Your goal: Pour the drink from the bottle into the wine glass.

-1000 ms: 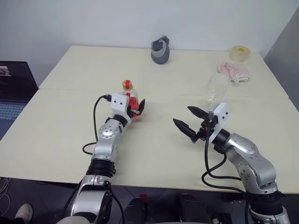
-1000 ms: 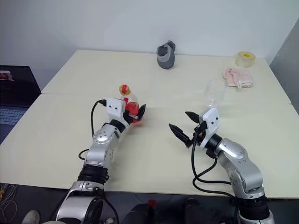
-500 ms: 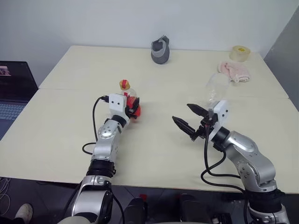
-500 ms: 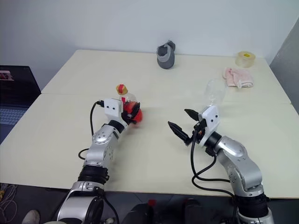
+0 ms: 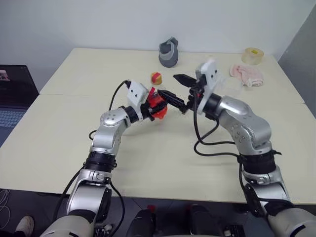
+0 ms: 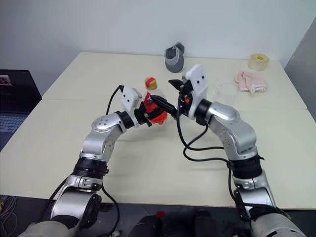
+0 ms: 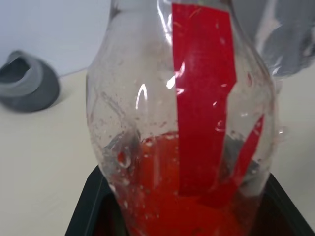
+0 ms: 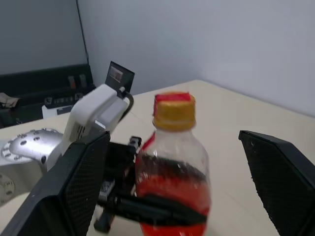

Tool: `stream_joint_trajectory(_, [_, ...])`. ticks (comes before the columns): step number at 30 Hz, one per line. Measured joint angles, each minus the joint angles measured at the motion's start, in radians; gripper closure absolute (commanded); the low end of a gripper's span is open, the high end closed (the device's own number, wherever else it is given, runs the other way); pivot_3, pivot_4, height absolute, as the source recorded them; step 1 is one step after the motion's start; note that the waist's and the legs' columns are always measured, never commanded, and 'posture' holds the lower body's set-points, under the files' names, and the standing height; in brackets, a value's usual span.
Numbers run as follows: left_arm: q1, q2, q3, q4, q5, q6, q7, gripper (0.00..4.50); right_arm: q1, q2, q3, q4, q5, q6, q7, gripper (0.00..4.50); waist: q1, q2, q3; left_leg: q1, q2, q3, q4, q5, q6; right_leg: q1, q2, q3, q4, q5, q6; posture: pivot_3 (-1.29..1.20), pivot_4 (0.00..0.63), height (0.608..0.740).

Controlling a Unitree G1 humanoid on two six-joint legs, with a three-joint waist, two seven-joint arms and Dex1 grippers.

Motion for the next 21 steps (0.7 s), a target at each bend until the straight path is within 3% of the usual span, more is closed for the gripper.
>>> stream_joint_trajectory(9, [0.033,-0.004,-0.049,-0.006,0.000,-0.005,-0.100,2.68,-0.090,0.029,-0.023,0.106,0.009,0.030,0.008,0.00,-0.010,0.000,0.000,-0.001,0.000,0.000,0.000,0.000,0.000,-0.002,0.000,0.000,0.002,0.000,0.000,0.00,0.150,0.740])
stream_joint_trajectory(21, [0.039,-0.004,-0.046,-0.006,0.000,-0.005,-0.096,2.68,-0.094,0.046,-0.030,0.114,0.017,0.055,0.022,0.00,-0.010,0.000,0.000,-0.001,0.000,0.000,0.001,0.000,0.000,-0.003,0.000,0.000,0.003,0.000,0.000,0.00,0.150,0.740])
